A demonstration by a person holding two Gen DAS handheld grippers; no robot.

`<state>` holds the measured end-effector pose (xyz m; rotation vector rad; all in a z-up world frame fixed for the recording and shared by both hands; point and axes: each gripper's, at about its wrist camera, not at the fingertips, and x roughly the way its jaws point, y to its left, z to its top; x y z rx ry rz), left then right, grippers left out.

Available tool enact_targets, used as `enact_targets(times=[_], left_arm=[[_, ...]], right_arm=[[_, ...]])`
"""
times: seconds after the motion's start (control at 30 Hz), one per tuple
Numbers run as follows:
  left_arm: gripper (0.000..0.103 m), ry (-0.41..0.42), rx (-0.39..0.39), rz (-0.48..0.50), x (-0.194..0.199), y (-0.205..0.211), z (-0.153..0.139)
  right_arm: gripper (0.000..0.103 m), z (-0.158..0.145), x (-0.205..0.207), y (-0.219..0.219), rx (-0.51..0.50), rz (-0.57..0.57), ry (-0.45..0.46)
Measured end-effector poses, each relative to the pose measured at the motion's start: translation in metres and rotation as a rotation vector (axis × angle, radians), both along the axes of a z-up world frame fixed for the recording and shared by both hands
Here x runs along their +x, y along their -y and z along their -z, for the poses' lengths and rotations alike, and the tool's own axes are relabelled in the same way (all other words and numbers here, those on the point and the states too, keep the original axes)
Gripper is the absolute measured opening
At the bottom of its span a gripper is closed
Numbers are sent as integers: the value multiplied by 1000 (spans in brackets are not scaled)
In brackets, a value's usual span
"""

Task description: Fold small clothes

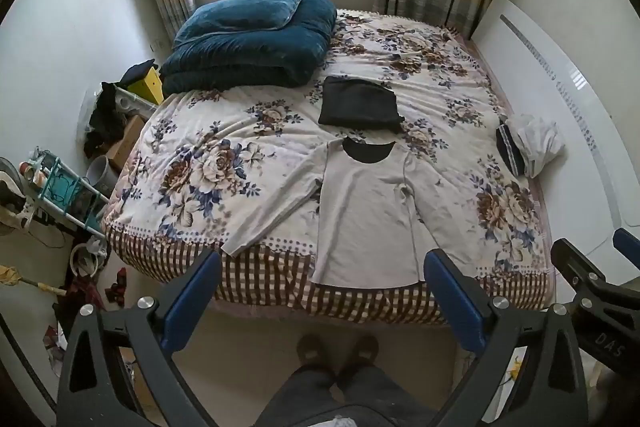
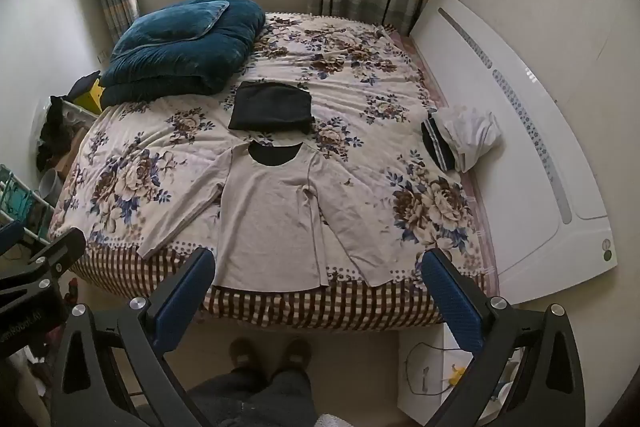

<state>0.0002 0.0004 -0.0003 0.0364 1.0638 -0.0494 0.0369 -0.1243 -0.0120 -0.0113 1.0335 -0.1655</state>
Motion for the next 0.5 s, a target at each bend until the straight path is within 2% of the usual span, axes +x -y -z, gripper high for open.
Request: enact_targets(times=[0.5], left_arm=[[103, 11, -3, 1, -1, 1, 0]], right_arm=[[103, -5, -3, 2, 3, -2, 9]])
